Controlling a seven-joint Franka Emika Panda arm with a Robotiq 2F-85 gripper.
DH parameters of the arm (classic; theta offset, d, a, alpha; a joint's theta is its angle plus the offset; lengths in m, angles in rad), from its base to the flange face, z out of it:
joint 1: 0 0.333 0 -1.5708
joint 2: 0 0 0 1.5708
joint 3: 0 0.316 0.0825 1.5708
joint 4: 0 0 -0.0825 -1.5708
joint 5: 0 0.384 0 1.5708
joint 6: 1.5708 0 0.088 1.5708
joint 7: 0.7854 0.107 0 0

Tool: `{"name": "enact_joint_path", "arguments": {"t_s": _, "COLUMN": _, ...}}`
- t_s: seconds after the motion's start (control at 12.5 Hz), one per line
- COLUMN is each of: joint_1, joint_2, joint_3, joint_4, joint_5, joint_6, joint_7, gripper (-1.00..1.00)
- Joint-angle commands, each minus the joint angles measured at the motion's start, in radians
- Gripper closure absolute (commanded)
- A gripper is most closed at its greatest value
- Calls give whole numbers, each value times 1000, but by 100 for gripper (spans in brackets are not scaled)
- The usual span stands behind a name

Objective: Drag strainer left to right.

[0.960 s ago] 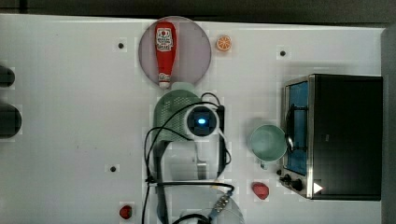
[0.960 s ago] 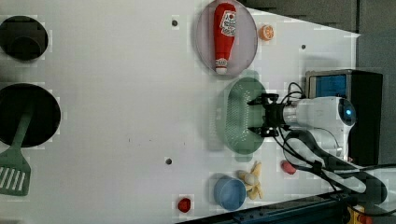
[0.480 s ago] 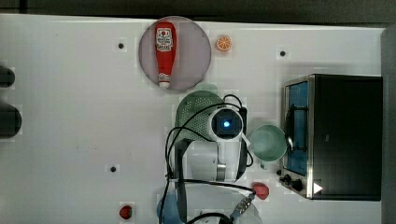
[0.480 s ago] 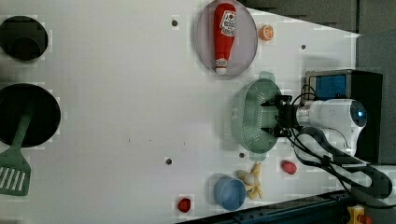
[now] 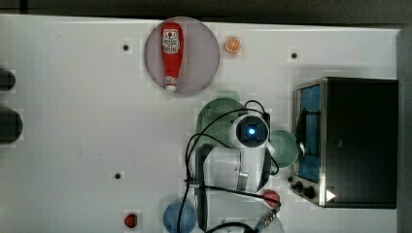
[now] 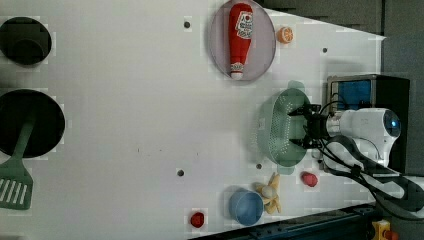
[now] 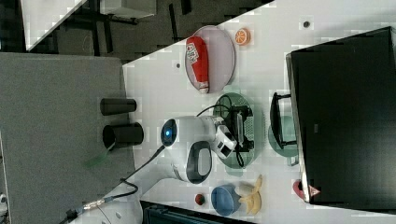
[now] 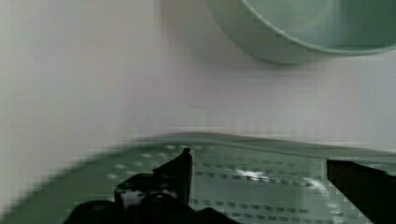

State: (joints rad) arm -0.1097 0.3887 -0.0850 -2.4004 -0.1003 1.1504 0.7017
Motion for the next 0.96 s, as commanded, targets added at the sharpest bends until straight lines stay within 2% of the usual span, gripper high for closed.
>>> {"name": "enact_joint_path", "arguments": {"t_s": 0.08, "joint_1": 19, "joint_2": -114, "joint_3": 62, "joint_4": 6, "joint_5": 13, "joint_6": -66, "joint_7": -235, "gripper": -100}}
{"name": "enact_joint_path", "arguments": {"t_s": 0.32, "joint_1": 19, "joint_2": -268, "joint_3": 90, "joint_4": 43, "joint_5": 15, "joint_6": -238, "joint_7": -450, "gripper": -100}}
{"name": "enact_joint_path", "arguments": {"t_s": 0.48, "joint_1": 19, "joint_2": -376, "joint_3": 92, "joint_4": 110, "joint_5": 20, "joint_6": -441, "joint_7": -545, "gripper": -100}}
{"name": "enact_joint_path", "arguments": {"t_s": 0.8, "joint_1": 22, "joint_2": -550, "joint_3": 97, "joint_4": 281, "joint_5": 89, "joint_6": -864, "joint_7": -578, "gripper": -100}}
{"name": "enact_joint_path", "arguments": {"t_s": 0.96, "joint_1": 22, "joint_2": -607, "joint_3": 98, "joint_4": 361, "joint_5": 116, "joint_6": -981, "joint_7": -590, "gripper": -100}}
